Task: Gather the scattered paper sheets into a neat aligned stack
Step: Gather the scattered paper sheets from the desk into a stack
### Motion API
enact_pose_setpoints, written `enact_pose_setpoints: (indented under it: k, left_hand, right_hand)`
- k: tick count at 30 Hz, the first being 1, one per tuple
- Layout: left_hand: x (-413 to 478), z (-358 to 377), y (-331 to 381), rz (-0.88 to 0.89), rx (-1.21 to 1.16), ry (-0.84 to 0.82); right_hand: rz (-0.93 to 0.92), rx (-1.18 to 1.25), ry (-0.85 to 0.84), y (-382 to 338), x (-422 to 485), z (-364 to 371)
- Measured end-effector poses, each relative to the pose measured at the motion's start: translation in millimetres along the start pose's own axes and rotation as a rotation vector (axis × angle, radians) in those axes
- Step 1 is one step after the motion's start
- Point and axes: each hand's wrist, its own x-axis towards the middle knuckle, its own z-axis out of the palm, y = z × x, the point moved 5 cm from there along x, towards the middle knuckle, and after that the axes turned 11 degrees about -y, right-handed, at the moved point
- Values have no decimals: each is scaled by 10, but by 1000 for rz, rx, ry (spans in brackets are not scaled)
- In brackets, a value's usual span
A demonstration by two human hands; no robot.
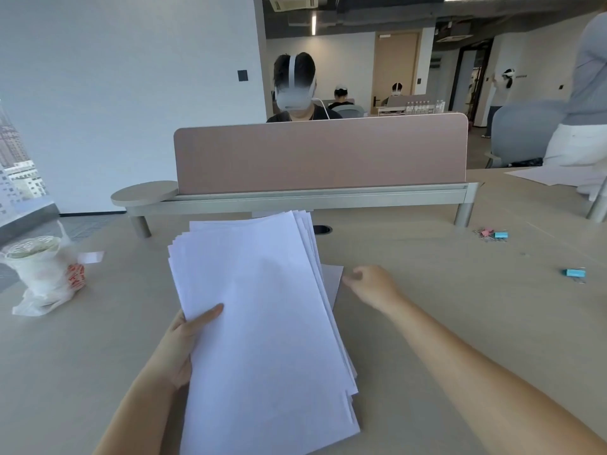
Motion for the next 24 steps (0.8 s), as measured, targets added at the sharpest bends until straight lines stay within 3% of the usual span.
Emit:
enact_pose_setpoints:
  k: [2, 8, 13, 19, 24]
  left_hand:
    - [-11, -47, 27, 6, -19, 4]
    - [-35, -39, 42, 7, -74, -8]
    - [-37, -32, 39, 12, -93, -41]
    - [5, 122, -18, 11, -90, -57]
    - [16, 197, -60, 2, -75, -58]
  right_hand:
    - [17, -247, -20, -57, -40, 148]
    - [-13, -554, -241, -218, -34, 688]
    - [1, -545, -387, -33, 123, 464]
    - [249, -391, -183, 23, 268, 157]
    - [327, -335, -292, 4, 329, 99]
